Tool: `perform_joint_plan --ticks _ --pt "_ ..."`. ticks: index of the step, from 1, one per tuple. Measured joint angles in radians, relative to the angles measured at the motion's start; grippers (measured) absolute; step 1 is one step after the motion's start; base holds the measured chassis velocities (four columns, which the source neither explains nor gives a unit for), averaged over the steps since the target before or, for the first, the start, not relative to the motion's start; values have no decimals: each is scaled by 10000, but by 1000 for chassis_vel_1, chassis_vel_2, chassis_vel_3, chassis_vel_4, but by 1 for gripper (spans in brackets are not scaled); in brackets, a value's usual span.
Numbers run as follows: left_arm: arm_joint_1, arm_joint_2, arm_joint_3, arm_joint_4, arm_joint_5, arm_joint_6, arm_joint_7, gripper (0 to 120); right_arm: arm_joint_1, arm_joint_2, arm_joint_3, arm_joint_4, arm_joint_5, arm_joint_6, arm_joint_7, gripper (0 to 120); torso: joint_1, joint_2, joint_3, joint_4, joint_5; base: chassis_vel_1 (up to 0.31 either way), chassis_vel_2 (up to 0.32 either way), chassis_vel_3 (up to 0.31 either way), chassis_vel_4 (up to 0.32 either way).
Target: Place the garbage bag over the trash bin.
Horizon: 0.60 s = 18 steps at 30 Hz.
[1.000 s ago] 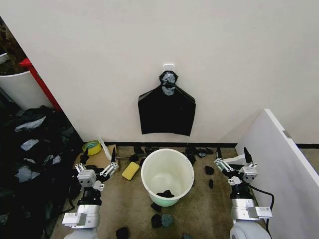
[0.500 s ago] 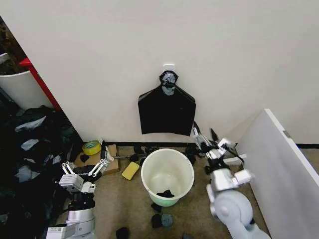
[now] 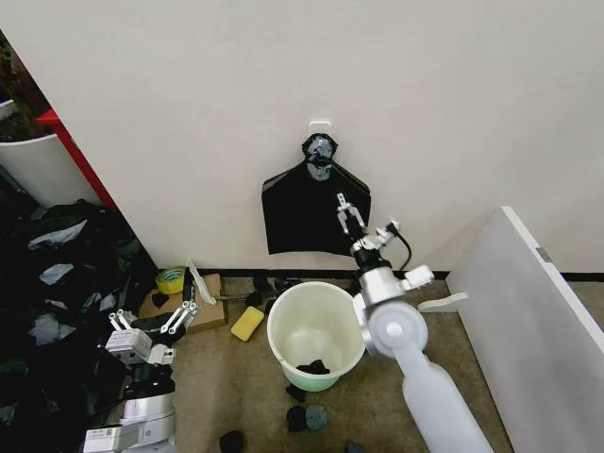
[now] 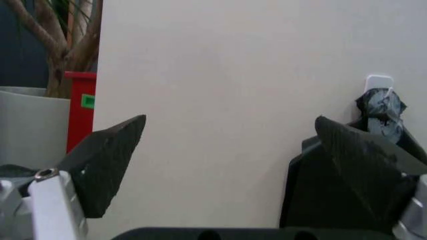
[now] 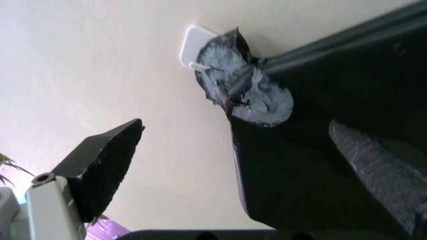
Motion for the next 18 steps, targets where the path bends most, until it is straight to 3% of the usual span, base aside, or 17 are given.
perform_joint_plan --ticks 14,18 --pt "56 109 -88 -26 -24 119 -239 100 1962 894 -202 -2322 14 76 -574 100 0 -1 -1 2 0 0 0 0 0" --pt "31 103 -91 -26 -26 137 -305 100 2022 956 -154 -2578 -69 117 -697 91 0 -1 -1 0 0 0 0 0 0"
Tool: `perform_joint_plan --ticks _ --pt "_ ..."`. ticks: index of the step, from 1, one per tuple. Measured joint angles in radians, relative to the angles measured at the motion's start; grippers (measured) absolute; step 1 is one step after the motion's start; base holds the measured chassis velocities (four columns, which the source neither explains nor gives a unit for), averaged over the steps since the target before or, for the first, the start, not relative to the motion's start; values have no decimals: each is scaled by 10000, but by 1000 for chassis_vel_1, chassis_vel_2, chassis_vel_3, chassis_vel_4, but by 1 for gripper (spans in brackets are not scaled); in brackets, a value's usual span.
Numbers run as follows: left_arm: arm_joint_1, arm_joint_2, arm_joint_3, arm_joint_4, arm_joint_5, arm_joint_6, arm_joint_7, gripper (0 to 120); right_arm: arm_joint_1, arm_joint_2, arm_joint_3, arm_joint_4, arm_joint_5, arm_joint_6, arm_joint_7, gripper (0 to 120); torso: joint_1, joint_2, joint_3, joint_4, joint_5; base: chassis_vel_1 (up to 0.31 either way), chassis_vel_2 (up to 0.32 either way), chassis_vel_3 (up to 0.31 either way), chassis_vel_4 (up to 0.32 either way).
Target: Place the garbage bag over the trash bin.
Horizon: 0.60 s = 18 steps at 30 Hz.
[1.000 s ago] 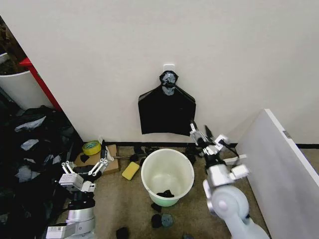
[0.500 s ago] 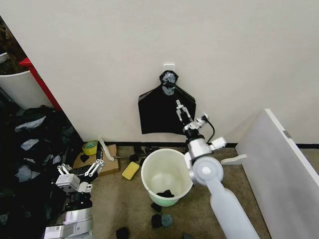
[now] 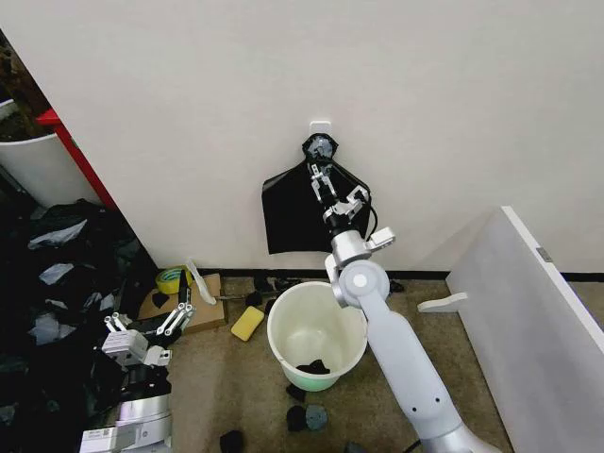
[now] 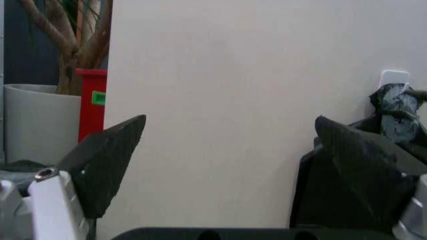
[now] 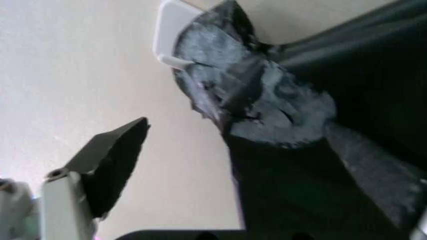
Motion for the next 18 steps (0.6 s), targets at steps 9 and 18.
perform_joint_plan --ticks 9,18 --pt "-95 14 14 162 -13 23 -48 100 -160 96 93 -123 -169 41 -150 94 0 0 -1 1 0 0 0 0 0" --pt "-147 39 26 262 -13 45 -76 100 35 220 296 -278 -147 126 -346 77 -1 0 -1 1 1 0 0 0 0"
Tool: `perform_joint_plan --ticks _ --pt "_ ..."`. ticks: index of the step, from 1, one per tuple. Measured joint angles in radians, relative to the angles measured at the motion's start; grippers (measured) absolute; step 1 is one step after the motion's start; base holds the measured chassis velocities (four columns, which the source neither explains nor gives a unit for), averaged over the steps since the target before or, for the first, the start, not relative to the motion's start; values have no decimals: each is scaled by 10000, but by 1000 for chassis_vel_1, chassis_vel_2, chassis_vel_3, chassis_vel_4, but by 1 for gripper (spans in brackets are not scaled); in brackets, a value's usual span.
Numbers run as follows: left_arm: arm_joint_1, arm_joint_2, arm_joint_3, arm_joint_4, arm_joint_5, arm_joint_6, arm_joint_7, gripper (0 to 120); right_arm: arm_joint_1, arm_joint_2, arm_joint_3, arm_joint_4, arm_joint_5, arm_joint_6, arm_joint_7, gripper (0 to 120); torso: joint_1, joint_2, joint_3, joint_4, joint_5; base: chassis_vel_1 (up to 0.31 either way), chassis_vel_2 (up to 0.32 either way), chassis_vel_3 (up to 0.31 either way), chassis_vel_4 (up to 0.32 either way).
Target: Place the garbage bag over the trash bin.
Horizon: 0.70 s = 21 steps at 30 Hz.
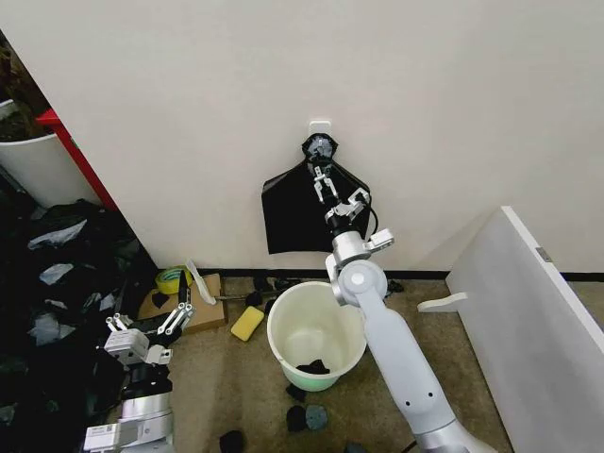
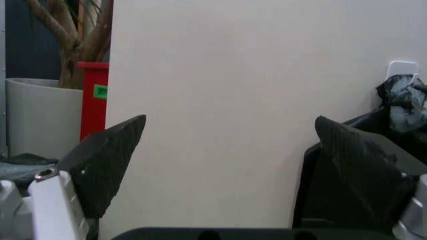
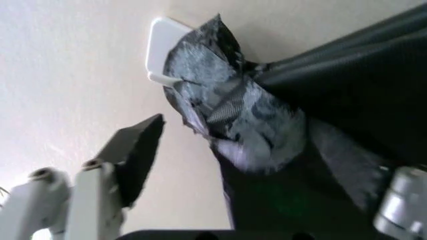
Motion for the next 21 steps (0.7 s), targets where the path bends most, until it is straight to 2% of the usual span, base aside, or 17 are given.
perform_joint_plan --ticks 4,6,7,10,12,14,20,21 --pt "-5 -7 8 5 0 5 -5 100 -64 32 24 48 2 44 -138 61 0 0 0 0 0 0 0 0 0" --pt "-7 -10 12 10 2 5 -6 100 -95 34 27 62 -1 52 -190 57 0 0 0 0 0 0 0 0 0" --pt "-12 -13 17 18 5 6 -6 100 -128 35 28 79 -6 66 -240 50 0 0 0 0 0 0 0 0 0" --pt "-23 -20 36 38 13 8 -6 100 -210 29 28 100 -21 87 -323 41 0 0 0 0 0 0 0 0 0" --pt "-29 -31 62 66 28 8 -7 100 -225 22 51 94 -43 108 -387 30 0 0 0 0 0 0 0 0 0" --pt "-32 -38 72 76 36 8 -7 100 -225 18 68 82 -56 116 -408 27 0 0 0 0 0 0 0 0 0" --pt "-37 -60 91 145 76 -4 -8 100 -218 -39 85 61 -145 182 -609 3 0 0 0 0 0 0 0 0 0" --pt "-37 -60 91 145 76 -4 -8 100 -218 -39 85 61 -145 182 -609 3 0 0 0 0 0 0 0 0 0"
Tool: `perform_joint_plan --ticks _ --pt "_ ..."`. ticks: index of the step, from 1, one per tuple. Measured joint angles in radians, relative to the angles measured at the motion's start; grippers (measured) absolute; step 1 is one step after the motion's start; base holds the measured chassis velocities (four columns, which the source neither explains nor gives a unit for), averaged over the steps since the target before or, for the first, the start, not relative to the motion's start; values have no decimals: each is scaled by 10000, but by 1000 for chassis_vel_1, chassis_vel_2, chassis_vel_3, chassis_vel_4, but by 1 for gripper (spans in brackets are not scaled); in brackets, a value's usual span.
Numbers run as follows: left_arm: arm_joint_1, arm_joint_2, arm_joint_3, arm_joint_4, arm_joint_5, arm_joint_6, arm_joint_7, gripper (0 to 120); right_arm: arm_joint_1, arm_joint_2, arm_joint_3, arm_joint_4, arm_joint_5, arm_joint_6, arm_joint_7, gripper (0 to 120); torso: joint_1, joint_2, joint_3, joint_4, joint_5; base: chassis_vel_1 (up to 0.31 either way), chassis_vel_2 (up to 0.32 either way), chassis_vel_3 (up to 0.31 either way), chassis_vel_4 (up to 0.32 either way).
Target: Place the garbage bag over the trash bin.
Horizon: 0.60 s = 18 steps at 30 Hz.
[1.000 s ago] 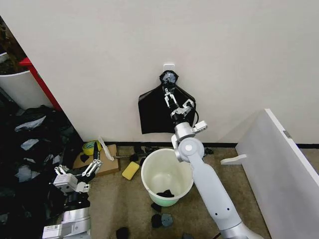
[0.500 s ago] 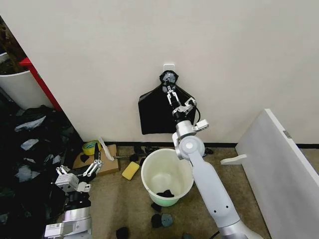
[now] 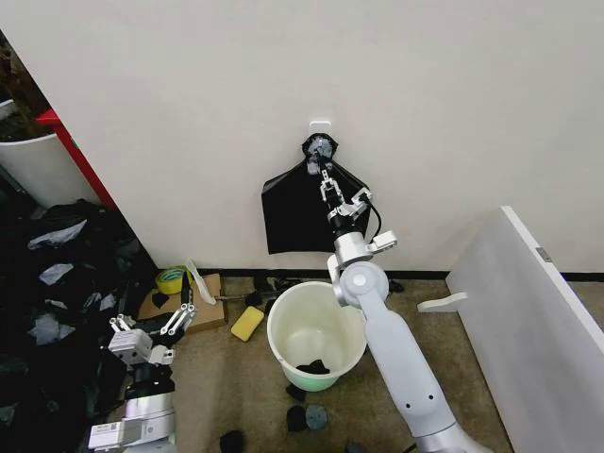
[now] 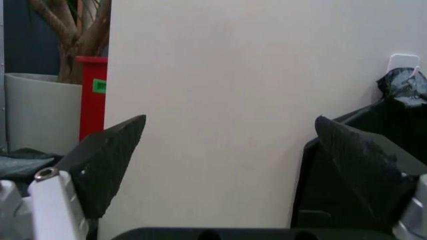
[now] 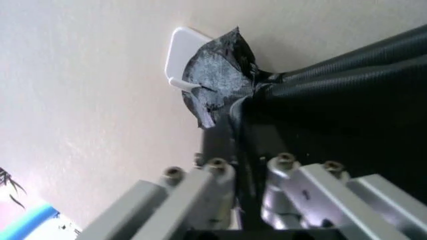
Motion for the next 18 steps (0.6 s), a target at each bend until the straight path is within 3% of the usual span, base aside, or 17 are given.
perform_joint_plan --ticks 7,18 --pt "3 2 2 18 14 -23 -32 100 -304 -192 -138 71 -198 90 -202 0 0 0 0 1 1 0 0 0 0" --pt "-20 13 9 55 14 -31 -48 100 -2005 -1110 -759 576 -1315 354 -1525 0 0 0 -1 -1 1 0 0 0 0"
